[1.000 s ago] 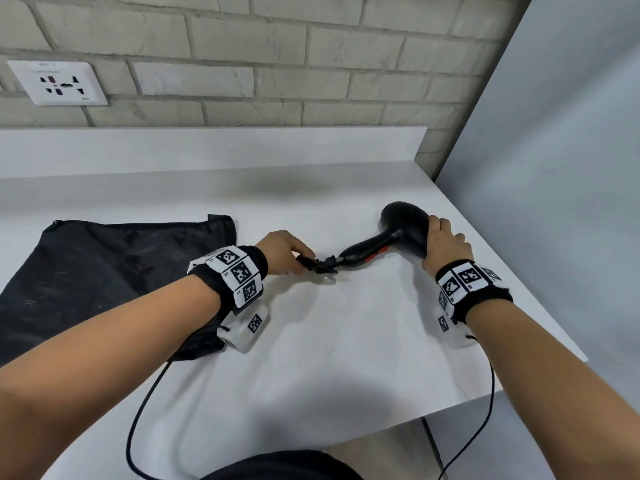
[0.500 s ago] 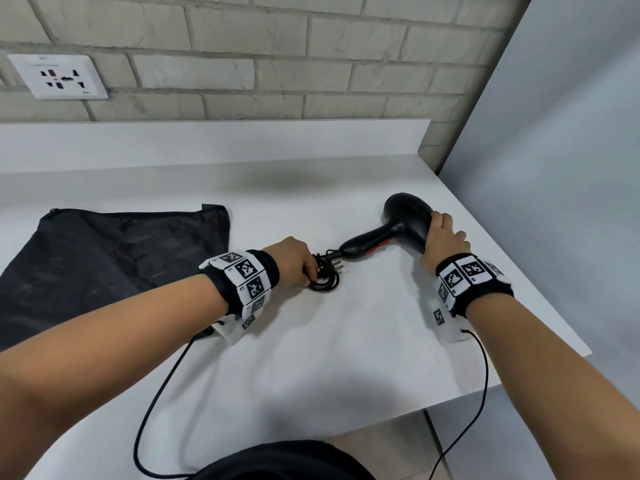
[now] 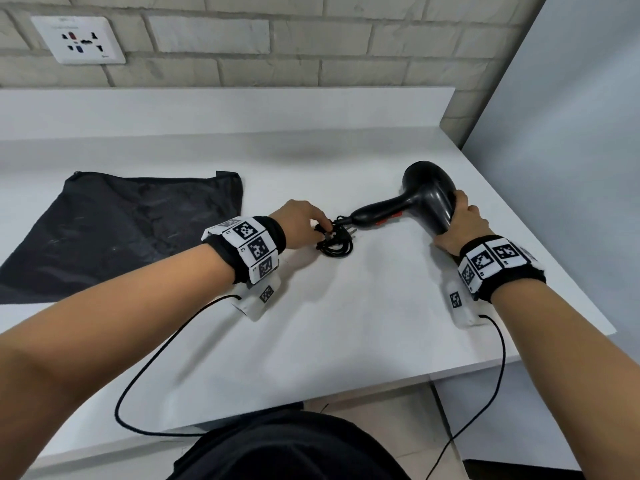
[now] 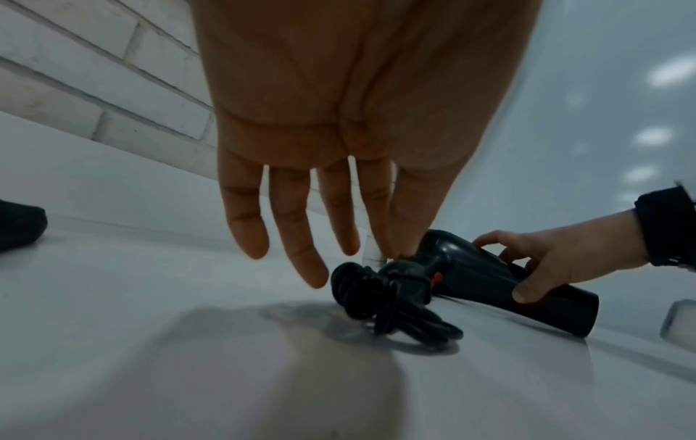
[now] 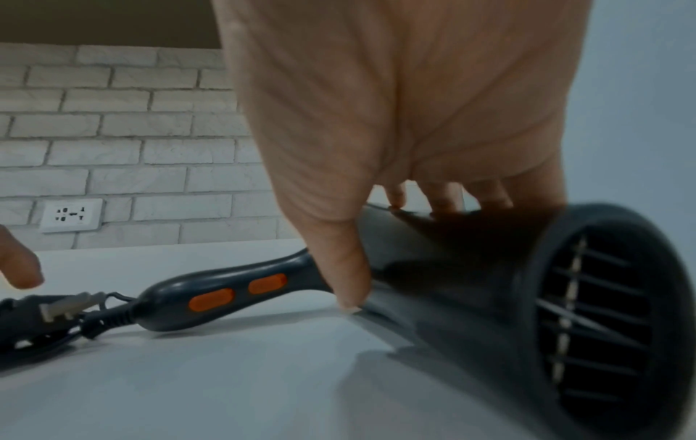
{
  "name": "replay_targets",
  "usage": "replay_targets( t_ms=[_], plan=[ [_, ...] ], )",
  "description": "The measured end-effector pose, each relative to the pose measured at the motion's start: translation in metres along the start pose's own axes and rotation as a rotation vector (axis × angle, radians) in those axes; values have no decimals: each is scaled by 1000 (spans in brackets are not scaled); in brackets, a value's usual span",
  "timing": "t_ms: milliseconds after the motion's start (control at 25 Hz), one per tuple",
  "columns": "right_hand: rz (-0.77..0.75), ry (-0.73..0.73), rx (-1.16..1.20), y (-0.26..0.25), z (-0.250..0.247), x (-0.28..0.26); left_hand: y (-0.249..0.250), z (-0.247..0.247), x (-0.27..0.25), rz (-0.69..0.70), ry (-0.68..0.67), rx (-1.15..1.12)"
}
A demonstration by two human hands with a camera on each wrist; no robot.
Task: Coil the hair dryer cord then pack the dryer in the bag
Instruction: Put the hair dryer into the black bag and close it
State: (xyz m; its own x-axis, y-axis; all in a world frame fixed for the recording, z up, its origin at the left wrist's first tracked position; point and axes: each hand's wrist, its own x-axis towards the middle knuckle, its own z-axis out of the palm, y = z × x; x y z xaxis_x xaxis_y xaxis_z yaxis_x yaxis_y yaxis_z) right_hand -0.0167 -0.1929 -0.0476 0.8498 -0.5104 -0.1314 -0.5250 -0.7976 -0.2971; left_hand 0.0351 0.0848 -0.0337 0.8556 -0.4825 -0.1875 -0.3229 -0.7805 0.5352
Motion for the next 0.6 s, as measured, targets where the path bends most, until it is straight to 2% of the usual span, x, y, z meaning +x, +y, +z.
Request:
replay_targets(
  t_ms=[120, 200, 280, 360, 440, 600],
  plan=[
    [11, 108, -91, -16, -8, -13, 7, -9, -10, -20, -27, 46],
    [-130, 217, -108, -42, -16, -24, 12, -20, -21, -14, -33, 67],
    [-308, 251, -45, -84, -20, -39, 10, -32, -36, -12, -50, 90],
    [-461, 193, 50, -130, -13, -55, 0, -46, -53, -30, -60, 118],
    [-569, 56, 149, -171, 0, -70, -21, -64, -67, -61, -51, 160],
    [-713, -224, 14, -239, 44, -94, -90, -105, -92, -197, -87, 276]
  ],
)
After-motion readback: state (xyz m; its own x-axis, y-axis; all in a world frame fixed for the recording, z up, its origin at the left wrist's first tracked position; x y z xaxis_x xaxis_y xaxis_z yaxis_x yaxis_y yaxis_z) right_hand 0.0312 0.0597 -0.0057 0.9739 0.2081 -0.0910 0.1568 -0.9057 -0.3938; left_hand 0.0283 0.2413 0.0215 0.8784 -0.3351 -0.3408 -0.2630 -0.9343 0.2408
